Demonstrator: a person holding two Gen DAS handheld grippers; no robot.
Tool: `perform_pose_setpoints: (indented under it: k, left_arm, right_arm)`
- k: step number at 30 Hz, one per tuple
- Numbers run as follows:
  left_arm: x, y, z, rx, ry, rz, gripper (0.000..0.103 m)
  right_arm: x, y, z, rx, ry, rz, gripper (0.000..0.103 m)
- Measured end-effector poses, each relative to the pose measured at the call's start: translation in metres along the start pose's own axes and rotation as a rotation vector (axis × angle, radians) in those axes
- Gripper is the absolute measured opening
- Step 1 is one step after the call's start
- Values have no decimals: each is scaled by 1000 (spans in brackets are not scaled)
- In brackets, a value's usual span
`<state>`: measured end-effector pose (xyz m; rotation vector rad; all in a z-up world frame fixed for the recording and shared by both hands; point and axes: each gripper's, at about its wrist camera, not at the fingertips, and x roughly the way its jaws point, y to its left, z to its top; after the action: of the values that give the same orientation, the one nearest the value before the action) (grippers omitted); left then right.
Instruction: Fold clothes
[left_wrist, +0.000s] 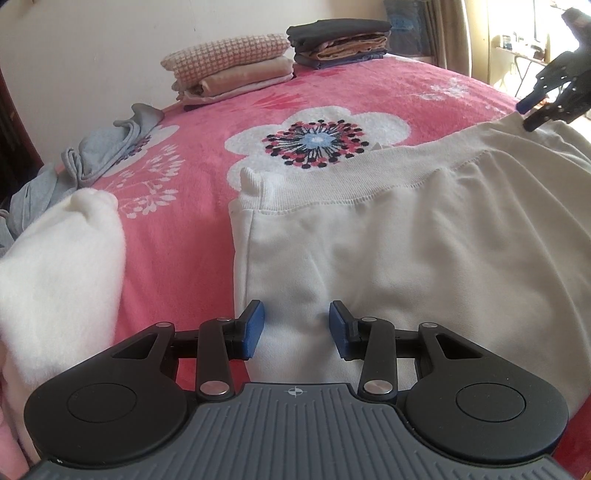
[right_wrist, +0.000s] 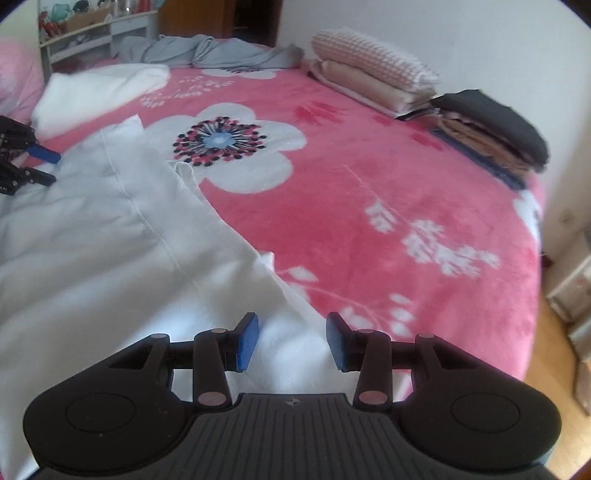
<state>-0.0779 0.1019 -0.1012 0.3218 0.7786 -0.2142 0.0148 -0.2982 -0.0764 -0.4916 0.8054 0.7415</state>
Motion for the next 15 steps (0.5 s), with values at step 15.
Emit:
perform_pose_setpoints:
  k: [15]
  left_arm:
    - [1,1,-2,5,-10,-4,40]
  right_arm:
    - [-21,-56,-21,465,-112,-163,39]
